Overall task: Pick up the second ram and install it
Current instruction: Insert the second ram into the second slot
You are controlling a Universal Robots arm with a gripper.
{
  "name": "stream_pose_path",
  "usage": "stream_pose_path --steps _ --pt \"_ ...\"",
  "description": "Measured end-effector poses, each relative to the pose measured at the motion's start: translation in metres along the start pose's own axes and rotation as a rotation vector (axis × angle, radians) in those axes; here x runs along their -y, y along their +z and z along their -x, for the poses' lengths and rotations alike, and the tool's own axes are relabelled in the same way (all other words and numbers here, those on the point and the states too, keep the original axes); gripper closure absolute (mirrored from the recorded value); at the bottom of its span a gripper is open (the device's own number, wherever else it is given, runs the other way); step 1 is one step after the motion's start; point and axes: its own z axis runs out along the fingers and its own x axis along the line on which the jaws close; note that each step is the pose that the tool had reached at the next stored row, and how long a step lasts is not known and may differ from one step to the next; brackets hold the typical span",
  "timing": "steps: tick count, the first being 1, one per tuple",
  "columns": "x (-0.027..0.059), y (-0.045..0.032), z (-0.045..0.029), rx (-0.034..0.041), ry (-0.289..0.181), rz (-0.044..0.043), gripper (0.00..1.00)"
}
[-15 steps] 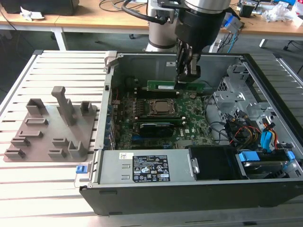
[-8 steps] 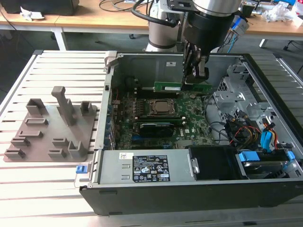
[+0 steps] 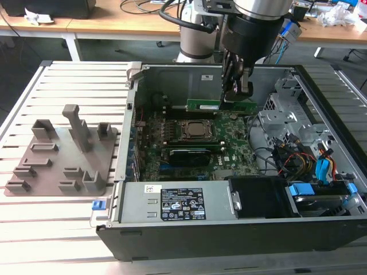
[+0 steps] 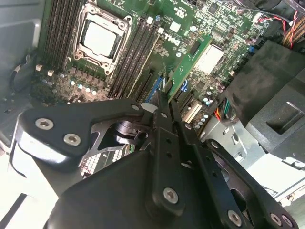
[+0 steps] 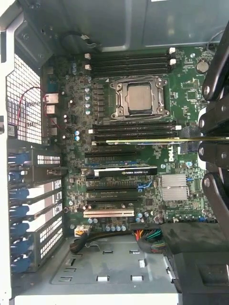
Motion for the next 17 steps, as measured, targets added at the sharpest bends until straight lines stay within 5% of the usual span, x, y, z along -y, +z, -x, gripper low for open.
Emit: stream_pose_path --steps 8,17 --pt "0.0006 0.0081 0.0002 0.0016 0.000 0.0001 0.86" --pt "0.0024 0.0378 -0.0007 0.0015 0.000 0.0001 0.86"
